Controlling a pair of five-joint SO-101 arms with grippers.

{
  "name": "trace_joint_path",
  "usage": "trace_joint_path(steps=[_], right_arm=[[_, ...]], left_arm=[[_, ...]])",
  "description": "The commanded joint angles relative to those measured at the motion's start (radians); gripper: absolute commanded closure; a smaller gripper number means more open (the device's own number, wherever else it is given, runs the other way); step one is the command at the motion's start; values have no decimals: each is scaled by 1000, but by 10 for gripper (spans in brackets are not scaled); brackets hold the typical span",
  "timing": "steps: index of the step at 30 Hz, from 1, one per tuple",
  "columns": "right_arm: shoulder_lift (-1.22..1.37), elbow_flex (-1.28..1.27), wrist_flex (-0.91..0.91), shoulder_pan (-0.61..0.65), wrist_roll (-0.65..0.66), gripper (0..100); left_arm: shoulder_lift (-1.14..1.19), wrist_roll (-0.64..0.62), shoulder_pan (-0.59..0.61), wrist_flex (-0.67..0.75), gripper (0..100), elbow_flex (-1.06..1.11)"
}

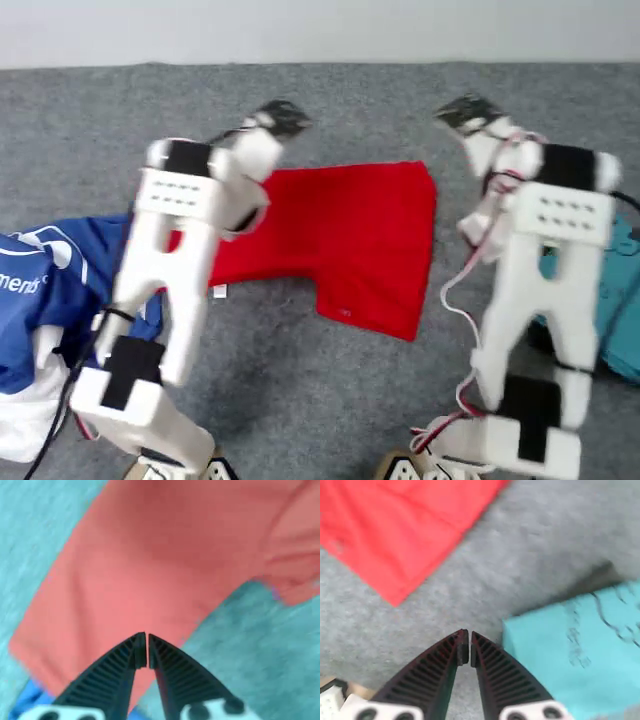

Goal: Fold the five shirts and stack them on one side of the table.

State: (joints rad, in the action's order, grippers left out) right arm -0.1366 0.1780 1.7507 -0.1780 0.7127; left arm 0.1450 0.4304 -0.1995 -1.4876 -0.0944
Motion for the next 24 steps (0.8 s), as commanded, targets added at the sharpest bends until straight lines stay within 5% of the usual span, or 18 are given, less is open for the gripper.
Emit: trace_joint_path(steps=[1, 4, 9, 24], right_arm=[[-133, 5, 39, -97, -14, 985], [-196, 5, 39, -165, -14, 985], [-249, 3, 39, -272, -14, 984], [-263, 3, 39, -501, -75, 984]], left_arm=[[-49, -26, -149, 63, 985, 39], [-49, -26, -247, 110, 972, 102], [-49, -26, -381, 169, 791, 200], [207, -26, -519, 310, 790, 202]])
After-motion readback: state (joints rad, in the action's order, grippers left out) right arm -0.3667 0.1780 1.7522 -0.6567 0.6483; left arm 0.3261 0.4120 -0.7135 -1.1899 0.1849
